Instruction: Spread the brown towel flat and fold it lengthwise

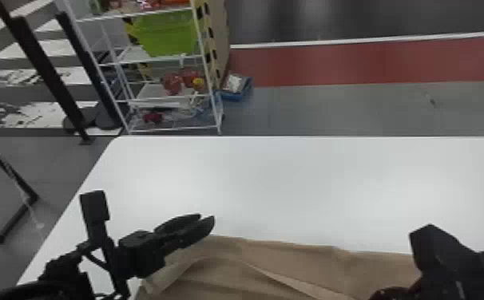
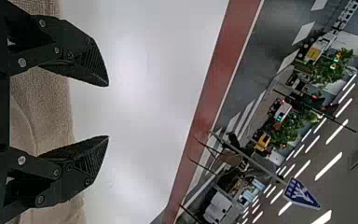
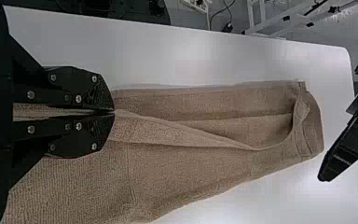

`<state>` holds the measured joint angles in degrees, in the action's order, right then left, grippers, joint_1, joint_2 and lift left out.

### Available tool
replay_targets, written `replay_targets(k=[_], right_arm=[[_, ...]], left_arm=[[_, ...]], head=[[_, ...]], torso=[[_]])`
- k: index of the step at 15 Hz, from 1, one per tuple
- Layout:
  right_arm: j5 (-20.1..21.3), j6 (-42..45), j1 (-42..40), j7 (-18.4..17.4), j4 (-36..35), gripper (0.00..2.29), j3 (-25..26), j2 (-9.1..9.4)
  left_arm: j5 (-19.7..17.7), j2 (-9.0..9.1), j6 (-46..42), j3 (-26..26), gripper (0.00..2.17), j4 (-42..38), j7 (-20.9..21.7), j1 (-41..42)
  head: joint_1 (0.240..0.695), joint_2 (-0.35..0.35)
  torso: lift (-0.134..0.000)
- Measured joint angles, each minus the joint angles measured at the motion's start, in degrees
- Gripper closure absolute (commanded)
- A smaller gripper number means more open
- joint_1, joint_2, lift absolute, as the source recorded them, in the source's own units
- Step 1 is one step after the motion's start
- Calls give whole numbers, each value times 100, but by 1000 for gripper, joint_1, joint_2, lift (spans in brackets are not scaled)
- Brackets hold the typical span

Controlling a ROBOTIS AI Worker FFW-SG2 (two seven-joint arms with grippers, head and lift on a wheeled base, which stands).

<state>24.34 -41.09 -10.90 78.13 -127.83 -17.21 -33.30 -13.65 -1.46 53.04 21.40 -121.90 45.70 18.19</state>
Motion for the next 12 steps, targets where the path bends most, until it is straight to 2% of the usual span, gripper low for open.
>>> replay_targets(k=[3,5,6,7,9,10,12], right_arm=[[-28,-95,-110,0,-33,387,111,-112],[-32,-111,-157,0,-28,275,249,-102],[-99,-147,-161,0,-28,144,363,-93],[-270,-181,-157,0,-28,80,535,-77],[-947,-241,11,0,-28,70,1063,57],[-1114,-264,143,0,-16,70,1191,163],[-1171,-289,262,0,-4,76,1309,332]], left_arm=[[4,0,1,-30,579,-1,0,-34],[0,-1,33,-34,579,-1,-16,-50],[-5,-2,87,-28,579,-1,-17,-52],[-9,-2,119,-17,579,-1,-17,-53],[-12,-3,141,8,579,-1,-9,-59],[-11,-3,141,9,579,-1,-8,-60],[-27,-3,142,-6,579,-10,5,-59]], head=[[695,142],[695,122],[695,117],[695,110],[695,102],[695,104],[695,106]], torso=[[-123],[-123],[-123],[-123],[-123],[-123],[-123]])
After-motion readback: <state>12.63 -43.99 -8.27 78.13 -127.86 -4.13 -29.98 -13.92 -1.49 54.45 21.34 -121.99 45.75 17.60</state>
